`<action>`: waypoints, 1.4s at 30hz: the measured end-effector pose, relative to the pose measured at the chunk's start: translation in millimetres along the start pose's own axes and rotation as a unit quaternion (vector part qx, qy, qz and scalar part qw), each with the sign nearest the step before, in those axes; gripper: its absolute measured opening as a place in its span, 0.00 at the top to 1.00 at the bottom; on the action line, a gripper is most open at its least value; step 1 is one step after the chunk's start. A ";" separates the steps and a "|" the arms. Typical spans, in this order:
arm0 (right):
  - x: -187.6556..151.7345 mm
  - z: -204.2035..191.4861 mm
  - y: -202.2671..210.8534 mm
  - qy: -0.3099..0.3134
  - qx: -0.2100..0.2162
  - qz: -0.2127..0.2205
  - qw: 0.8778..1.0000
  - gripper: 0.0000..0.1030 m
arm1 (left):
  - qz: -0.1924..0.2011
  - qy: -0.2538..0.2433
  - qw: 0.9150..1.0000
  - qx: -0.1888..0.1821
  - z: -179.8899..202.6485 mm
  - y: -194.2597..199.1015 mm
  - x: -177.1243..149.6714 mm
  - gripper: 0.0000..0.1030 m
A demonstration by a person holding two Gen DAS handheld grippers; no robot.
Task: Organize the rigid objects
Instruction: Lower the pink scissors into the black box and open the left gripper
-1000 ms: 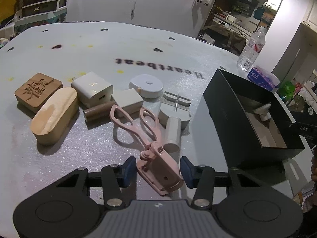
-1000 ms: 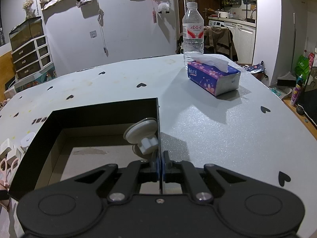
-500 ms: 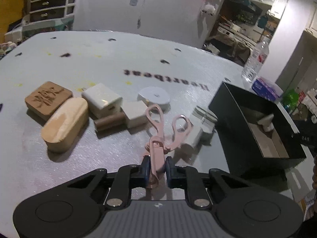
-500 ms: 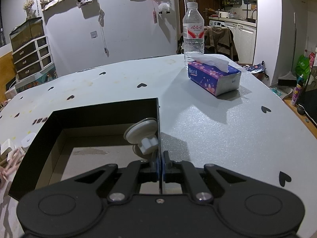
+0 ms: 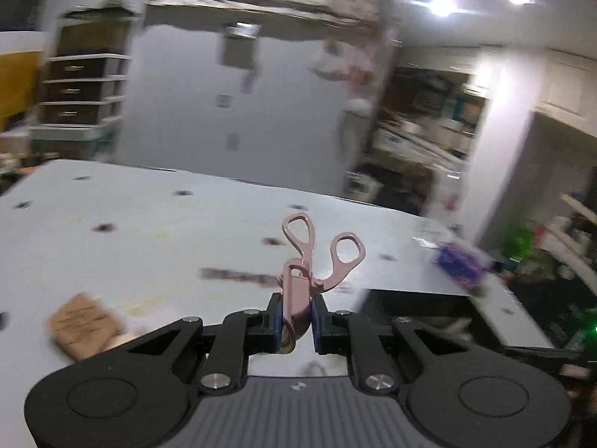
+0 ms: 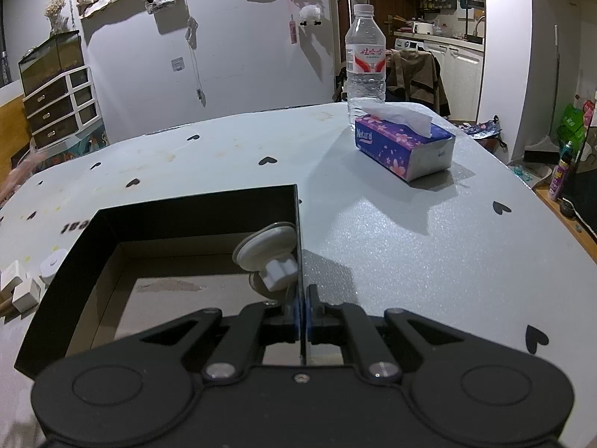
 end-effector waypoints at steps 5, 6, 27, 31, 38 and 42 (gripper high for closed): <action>-0.1 0.3 -0.2 -0.001 0.002 -0.001 1.000 0.96 | -0.079 0.004 0.995 -0.067 42.9 -42.7 -0.6 0.84; 0.0 0.5 0.0 -0.002 0.002 0.000 1.000 0.96 | -0.094 -0.001 0.993 -0.071 51.8 -50.9 -3.1 0.84; -0.7 3.9 -0.2 -0.003 0.011 0.003 1.000 0.96 | -0.280 -0.057 0.955 -0.082 143.3 -156.4 -68.5 0.79; -0.7 5.2 -0.1 -0.007 0.014 0.003 1.000 0.96 | -0.296 -0.038 0.947 -0.116 147.5 -154.7 -77.7 0.71; -0.2 8.3 -0.4 -0.019 0.023 0.001 1.000 0.95 | -0.306 -0.016 0.941 -0.147 147.3 -156.0 -81.9 0.68; -0.2 8.3 -0.7 -0.020 0.023 0.000 1.000 0.95 | -0.306 -0.013 0.939 -0.157 144.5 -157.3 -83.6 0.54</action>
Point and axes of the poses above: each gripper's, at about its wrist camera, not at the fingertips, and y roughly against the way its jaws point, z to its right, x to its top, the point moved 3 cm from there along -y, roughly the way its jaws point, and after that the axes turned 4 degrees about y, right-handed, at the moved point
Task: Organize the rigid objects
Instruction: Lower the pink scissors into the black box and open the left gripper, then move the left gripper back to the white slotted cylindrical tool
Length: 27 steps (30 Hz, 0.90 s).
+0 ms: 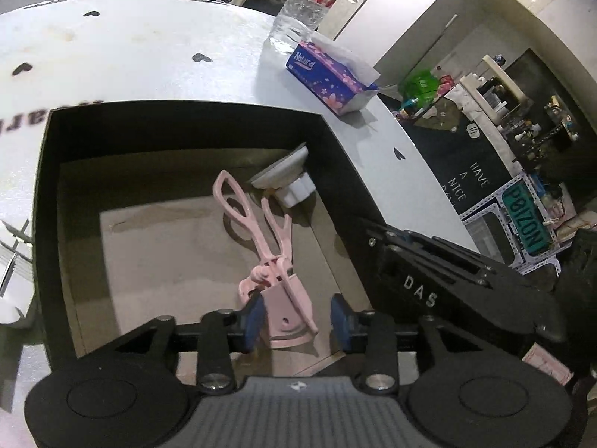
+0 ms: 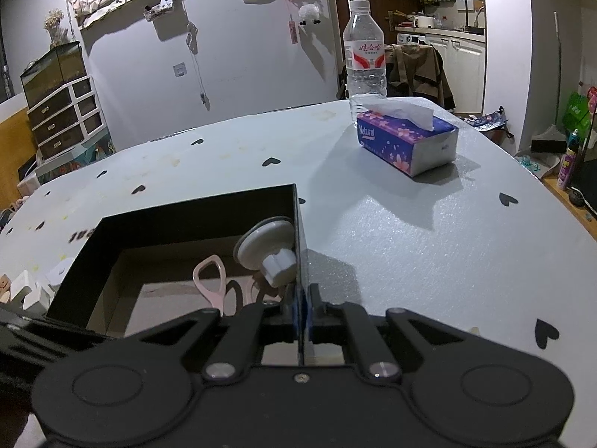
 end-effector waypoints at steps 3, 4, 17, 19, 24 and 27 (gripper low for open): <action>0.3 -0.2 -0.2 -0.001 0.002 -0.001 1.000 0.95 | 0.008 -0.008 1.000 0.005 -2.3 3.9 -2.2 0.42; 0.4 0.8 -0.3 -0.003 0.003 -0.002 1.000 0.95 | 0.010 -0.013 1.000 0.007 -2.6 5.5 -2.8 0.40; 1.3 2.0 -0.7 -0.006 0.006 -0.006 1.000 0.94 | 0.049 -0.090 0.995 -0.005 9.3 31.0 -13.5 0.12; 1.1 2.0 -0.5 -0.006 0.006 -0.006 1.000 0.94 | 0.056 -0.102 0.993 -0.008 13.1 36.2 -15.9 0.06; 1.2 1.7 -0.5 -0.006 0.005 -0.007 1.000 0.94 | 0.082 -0.120 0.989 0.015 15.3 51.1 -20.6 0.00; 1.1 1.5 -0.3 -0.006 0.004 -0.007 1.000 0.94 | 0.095 -0.115 0.988 0.023 10.2 59.8 -20.5 0.00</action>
Point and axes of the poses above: each gripper's, at about its wrist camera, not at the fingertips, and y roughly against the way its jaws point, z to its right, x to its top, the point moved 3 cm from there along -y, roughly the way its jaws point, and after that the axes turned 4 degrees about y, right-handed, at the moved point
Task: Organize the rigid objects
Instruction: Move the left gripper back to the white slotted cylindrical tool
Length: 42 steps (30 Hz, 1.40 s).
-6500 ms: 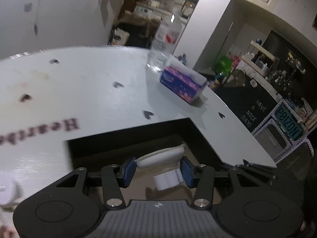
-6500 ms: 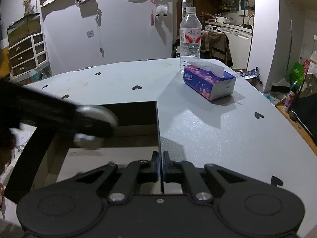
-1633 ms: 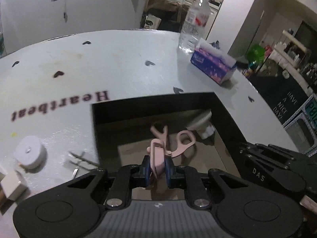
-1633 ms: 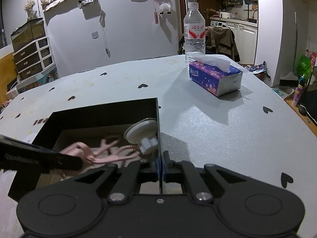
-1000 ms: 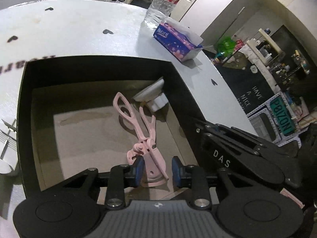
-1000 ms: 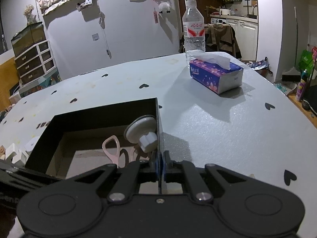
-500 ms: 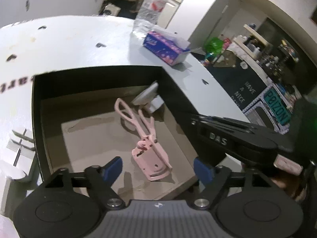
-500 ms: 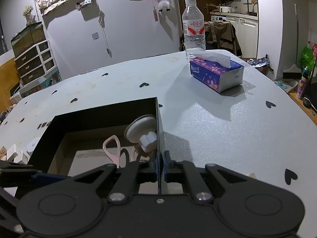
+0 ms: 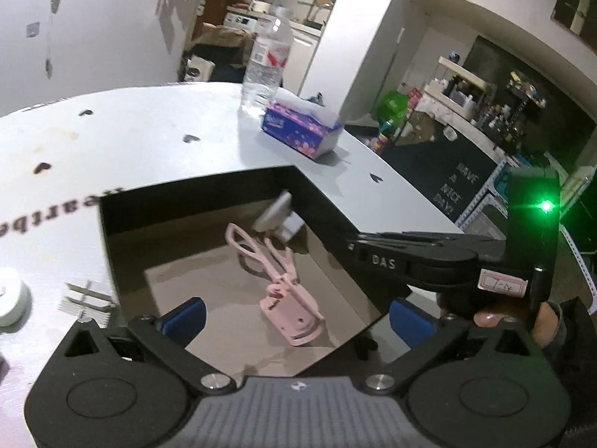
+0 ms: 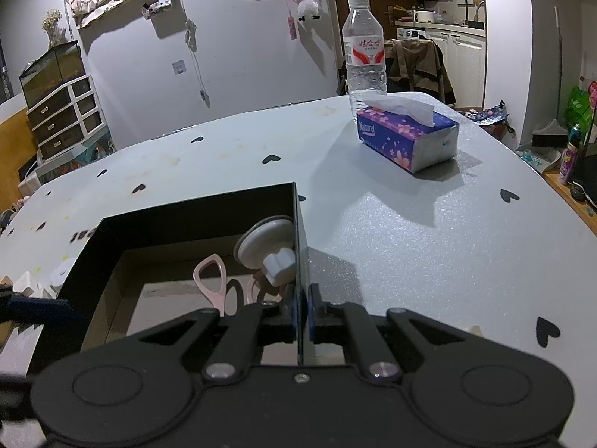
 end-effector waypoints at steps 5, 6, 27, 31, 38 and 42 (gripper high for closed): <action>-0.1 -0.1 0.0 0.000 -0.001 0.000 1.000 0.94 | 0.019 0.014 0.999 0.021 -13.4 12.0 -0.1 0.00; -0.2 0.0 0.0 0.000 -0.001 0.000 1.000 0.94 | 0.024 0.017 0.999 0.025 -16.9 15.1 0.3 0.00; 0.1 -2.0 -2.5 0.001 -0.009 -0.007 1.000 0.95 | 0.101 0.086 0.982 0.131 -111.1 88.5 -22.3 0.00; -0.2 -2.1 -2.4 0.001 -0.009 -0.007 1.000 0.95 | 0.095 0.089 0.983 0.133 -123.6 90.4 -34.9 0.00; -1.2 -1.5 -4.4 0.000 -0.013 -0.010 1.000 0.95 | 0.046 0.025 0.988 0.143 -118.4 69.5 -51.4 0.21; -1.6 -1.8 -4.8 -0.001 -0.014 -0.011 1.000 0.95 | 0.034 -0.009 0.989 0.143 -113.6 50.0 -47.9 0.24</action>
Point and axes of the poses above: each gripper's, at about its wrist camera, not at the fingertips, and y roughly against the way its jaws point, z to its right, x to its top, the point moved 3 cm from there along -y, roughly the way its jaws point, and after that the axes turned 4 degrees about y, right-handed, at the moved point
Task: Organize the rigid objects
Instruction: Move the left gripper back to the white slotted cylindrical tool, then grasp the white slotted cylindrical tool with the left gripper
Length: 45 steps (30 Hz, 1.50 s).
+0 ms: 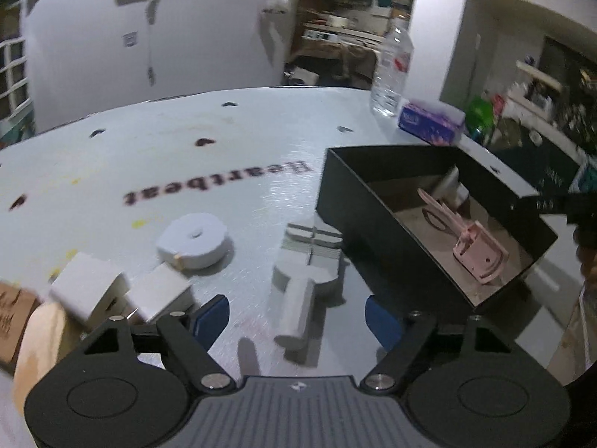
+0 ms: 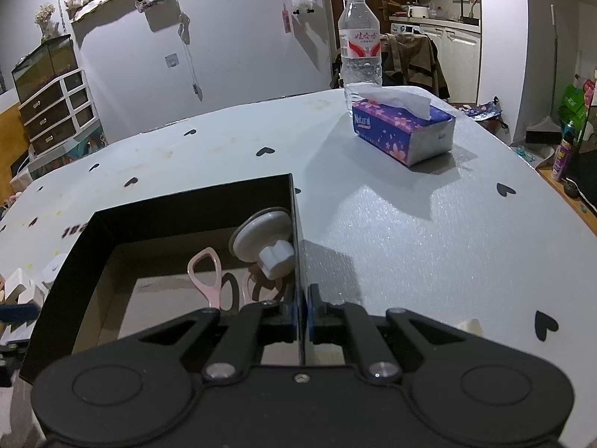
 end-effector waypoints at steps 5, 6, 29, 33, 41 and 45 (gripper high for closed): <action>0.1 -0.4 0.1 -0.001 0.000 0.000 1.000 0.95 | -0.003 -0.046 0.999 0.004 10.5 -25.5 7.0 0.26; 0.0 -0.4 0.1 -0.001 0.000 0.000 1.000 0.95 | -0.003 -0.056 0.998 0.008 12.6 -29.5 7.5 0.28; 0.1 -0.7 -0.1 -0.001 0.001 0.000 1.000 0.95 | 0.043 0.066 0.997 0.025 -7.7 7.0 36.8 0.54; 0.7 -2.1 -0.2 0.000 0.002 0.000 1.000 0.94 | 0.059 0.115 0.992 -0.001 6.0 21.9 63.8 0.54; 1.5 -0.6 -0.9 -0.002 0.006 0.001 1.000 0.94 | 0.010 0.157 0.987 -0.035 50.6 0.7 97.9 0.54; 0.8 0.5 -0.6 -0.003 0.009 0.003 1.000 0.94 | -0.015 0.151 0.988 -0.028 78.6 -16.9 98.7 0.54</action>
Point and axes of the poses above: each gripper's, at about its wrist camera, not at the fingertips, and y roughly against the way its jaws point, z to its right, x to its top, the point moved 3 cm from there along -y, roughly the way its jaws point, and after that the axes turned 4 degrees about y, right-handed, at the moved point
